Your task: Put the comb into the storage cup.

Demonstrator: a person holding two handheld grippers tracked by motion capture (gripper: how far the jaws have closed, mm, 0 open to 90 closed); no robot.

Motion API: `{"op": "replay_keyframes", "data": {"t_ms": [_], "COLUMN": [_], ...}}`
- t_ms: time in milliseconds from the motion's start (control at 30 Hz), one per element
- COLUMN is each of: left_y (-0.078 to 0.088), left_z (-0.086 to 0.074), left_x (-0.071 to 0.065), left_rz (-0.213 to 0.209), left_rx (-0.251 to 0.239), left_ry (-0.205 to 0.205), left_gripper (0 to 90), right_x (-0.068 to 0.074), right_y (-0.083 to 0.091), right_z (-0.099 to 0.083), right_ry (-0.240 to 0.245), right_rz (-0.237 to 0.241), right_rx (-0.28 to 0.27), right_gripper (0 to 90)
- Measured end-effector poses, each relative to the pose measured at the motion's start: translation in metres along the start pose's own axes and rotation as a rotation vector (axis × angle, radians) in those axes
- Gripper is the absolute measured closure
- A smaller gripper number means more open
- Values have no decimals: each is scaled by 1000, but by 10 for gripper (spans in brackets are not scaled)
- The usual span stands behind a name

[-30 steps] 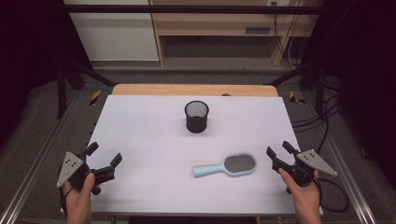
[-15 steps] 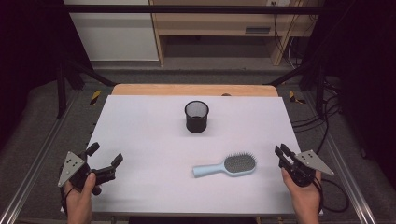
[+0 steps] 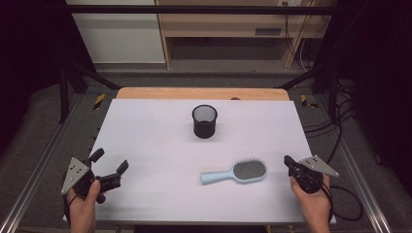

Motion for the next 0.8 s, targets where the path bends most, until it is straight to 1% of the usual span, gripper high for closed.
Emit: {"op": "replay_keyframes", "data": {"t_ms": [33,200,300,333,367,433,500,533,567,667,733,800], "left_y": [0,0,0,0,0,-1,0,0,0,-1,-1,-1], "left_z": [0,-1,-2,-2,-2,-2,-2,-2,-2,-2,-2,-2], "left_x": [0,1,1,1,0,0,0,0,1,0,0,-1], "left_rz": [-1,9,9,9,7,4,5,5,6,5,5,4], "left_rx": [1,7,11,11,12,11,11,11,13,15,17,18], "left_ry": [1,2,1,1,-1,-1,0,0,0,0,-2,-3], "left_gripper": [15,15,16,16,16,16,16,17,17,17,17,17], "right_x": [0,1,8,8,14,17,20,20,22,23,25,27], "right_y": [-2,-3,-7,-7,-10,-14,-16,-16,-18,-21,-23,-26], "right_z": [-2,-2,-6,-6,-8,-8,-10,-10,-12,-15,-17,-19], "right_ry": [-7,-48,-30,-30,-18,1,8,8,5,8,1,11], "right_rz": [6,11,26,26,39,37,39,39,40,39,45,43], "right_rx": [19,37,78,78,104,115,133,133,155,177,195,208], "right_gripper": [893,900,900,900,900,900,900,900,900,900,900,900]}}
Point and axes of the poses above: each handheld gripper's, and its own axes: y roughly backward along the jaws, z roughly out of its top, x roughly to its left, the point moved 5 cm from there along -y, roughly forward along the jaws, and after that the axes turned 15 degrees about -y, right-handed, at the moved point
